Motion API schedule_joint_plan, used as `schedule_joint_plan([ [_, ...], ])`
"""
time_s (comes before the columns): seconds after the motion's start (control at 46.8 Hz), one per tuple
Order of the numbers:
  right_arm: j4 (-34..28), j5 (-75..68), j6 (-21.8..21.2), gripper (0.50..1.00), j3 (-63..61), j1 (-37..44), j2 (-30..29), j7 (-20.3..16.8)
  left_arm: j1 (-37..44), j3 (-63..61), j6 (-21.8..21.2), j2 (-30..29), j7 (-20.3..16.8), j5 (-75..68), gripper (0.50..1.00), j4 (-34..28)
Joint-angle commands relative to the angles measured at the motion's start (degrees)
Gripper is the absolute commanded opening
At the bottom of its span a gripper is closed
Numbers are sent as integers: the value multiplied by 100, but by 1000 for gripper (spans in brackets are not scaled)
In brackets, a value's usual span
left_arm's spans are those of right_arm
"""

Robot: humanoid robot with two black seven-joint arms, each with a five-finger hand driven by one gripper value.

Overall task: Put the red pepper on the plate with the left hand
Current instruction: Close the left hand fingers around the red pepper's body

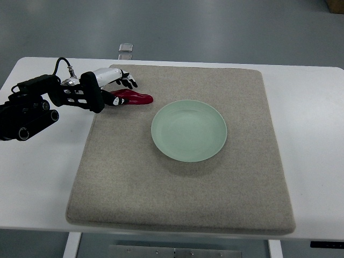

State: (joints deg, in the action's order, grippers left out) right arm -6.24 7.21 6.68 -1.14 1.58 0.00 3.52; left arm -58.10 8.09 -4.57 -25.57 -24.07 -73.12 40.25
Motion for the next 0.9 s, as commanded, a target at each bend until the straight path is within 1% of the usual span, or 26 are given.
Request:
schedule_joint_plan([
  [0.0,0,0,0,928,0,0,0,0,1,-18,0,0,7,0,683,0],
  [0.257,0,0,0,928,0,0,0,0,-8,-106,-26,0,-1,9,692,-35],
  [0.342,0,0,0,928,0,0,0,0,-8,-106,-26,0,7,9,688,-43],
  [0.428,0,0,0,928,0,0,0,0,-8,-106,-26,0,-1,0,673,-43],
  [0.62,0,0,0,928,0,0,0,0,-8,-106,-26,0,-2,0,668,-43],
  [0.663,0,0,0,928,0,0,0,0,-8,-106,-26,0,-1,0,654,-43],
  [0.684,0,0,0,928,0,0,0,0,-8,-106,-26,0,-1,0,630,-43],
  [0.727,0,0,0,928,0,0,0,0,-17,-115,-26,0,-1,0,609,-52],
  [0.813,9,0,0,928,0,0,0,0,-17,-115,-26,0,-1,-9,512,-96],
  [0.834,0,0,0,928,0,0,0,0,-17,-124,-26,0,-1,0,500,-105],
  [0.877,0,0,0,928,0,0,0,0,-17,-141,-26,9,-10,0,500,-122],
])
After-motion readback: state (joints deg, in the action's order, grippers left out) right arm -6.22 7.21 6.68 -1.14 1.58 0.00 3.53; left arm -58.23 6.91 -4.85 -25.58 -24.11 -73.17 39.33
